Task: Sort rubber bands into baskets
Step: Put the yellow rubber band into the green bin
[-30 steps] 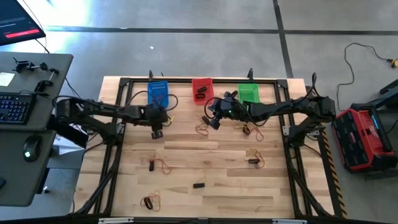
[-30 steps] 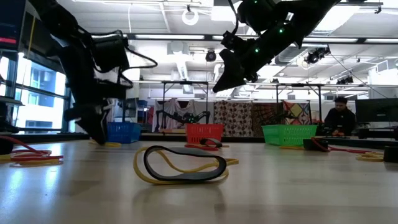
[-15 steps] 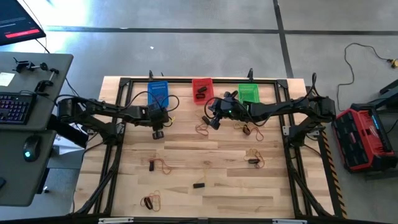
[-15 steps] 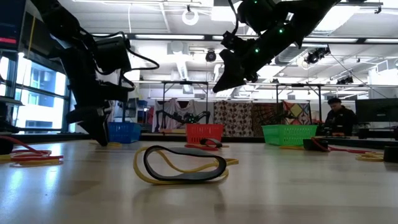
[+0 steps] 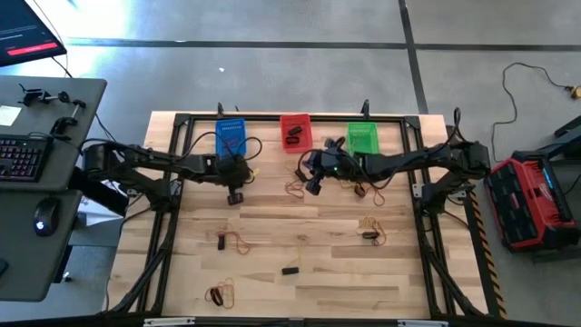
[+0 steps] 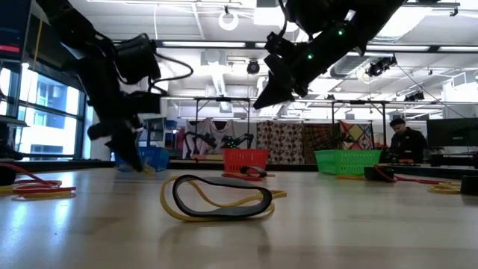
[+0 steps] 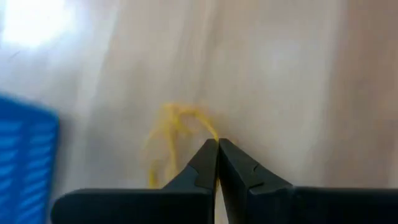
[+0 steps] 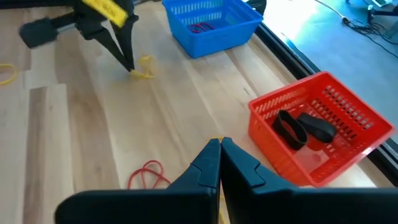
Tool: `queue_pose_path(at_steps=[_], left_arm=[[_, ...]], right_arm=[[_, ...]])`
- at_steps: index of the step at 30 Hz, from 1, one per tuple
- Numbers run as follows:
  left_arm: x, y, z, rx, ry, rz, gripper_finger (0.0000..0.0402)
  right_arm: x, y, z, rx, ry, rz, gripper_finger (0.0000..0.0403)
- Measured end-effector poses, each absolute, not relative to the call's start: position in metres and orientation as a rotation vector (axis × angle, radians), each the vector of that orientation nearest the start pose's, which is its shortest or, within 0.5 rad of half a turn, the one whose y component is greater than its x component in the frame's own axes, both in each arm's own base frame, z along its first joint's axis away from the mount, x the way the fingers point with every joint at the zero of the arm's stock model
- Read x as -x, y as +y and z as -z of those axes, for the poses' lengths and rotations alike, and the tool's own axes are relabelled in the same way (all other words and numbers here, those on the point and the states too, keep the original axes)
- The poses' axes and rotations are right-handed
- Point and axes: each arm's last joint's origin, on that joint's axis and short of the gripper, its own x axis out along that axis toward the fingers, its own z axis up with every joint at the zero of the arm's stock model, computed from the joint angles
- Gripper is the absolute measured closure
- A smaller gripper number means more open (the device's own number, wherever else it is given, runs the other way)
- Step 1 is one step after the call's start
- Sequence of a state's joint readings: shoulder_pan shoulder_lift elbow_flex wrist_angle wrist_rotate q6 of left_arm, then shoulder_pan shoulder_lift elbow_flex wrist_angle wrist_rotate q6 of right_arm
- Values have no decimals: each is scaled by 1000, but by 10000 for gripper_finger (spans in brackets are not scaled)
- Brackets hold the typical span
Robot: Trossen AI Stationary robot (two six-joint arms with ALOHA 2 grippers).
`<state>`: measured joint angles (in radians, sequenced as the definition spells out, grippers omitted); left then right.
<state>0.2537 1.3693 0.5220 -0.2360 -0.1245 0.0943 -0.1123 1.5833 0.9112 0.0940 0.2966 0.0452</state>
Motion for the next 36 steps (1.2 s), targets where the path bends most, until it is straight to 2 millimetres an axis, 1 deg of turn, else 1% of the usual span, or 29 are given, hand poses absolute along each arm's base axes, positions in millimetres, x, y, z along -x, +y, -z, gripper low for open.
queue_pose_path(at_steps=[3,8,13,15,19,22,27,31,36], left_arm=[[-219,59,-139,12,993,-247,401],[-231,60,-148,42,834,-202,401],[-239,60,-156,81,716,-166,401],[-241,60,-159,93,674,-142,401],[-247,58,-165,126,589,-98,401],[-251,55,-170,142,530,-85,401],[-257,48,-174,168,462,-24,401],[-259,44,-174,179,451,-4,401],[-260,43,-176,218,430,-8,401]], right_arm=[[-329,-41,-207,13,558,397,403],[-325,-34,-197,5,526,379,403],[-318,-28,-182,-83,480,288,403],[-315,-25,-175,-90,462,272,403],[-316,-18,-162,-68,451,246,396],[-322,-12,-154,-31,428,219,375],[-333,-6,-145,28,331,213,319],[-338,-1,-141,145,277,229,280],[-341,2,-137,251,258,230,258]])
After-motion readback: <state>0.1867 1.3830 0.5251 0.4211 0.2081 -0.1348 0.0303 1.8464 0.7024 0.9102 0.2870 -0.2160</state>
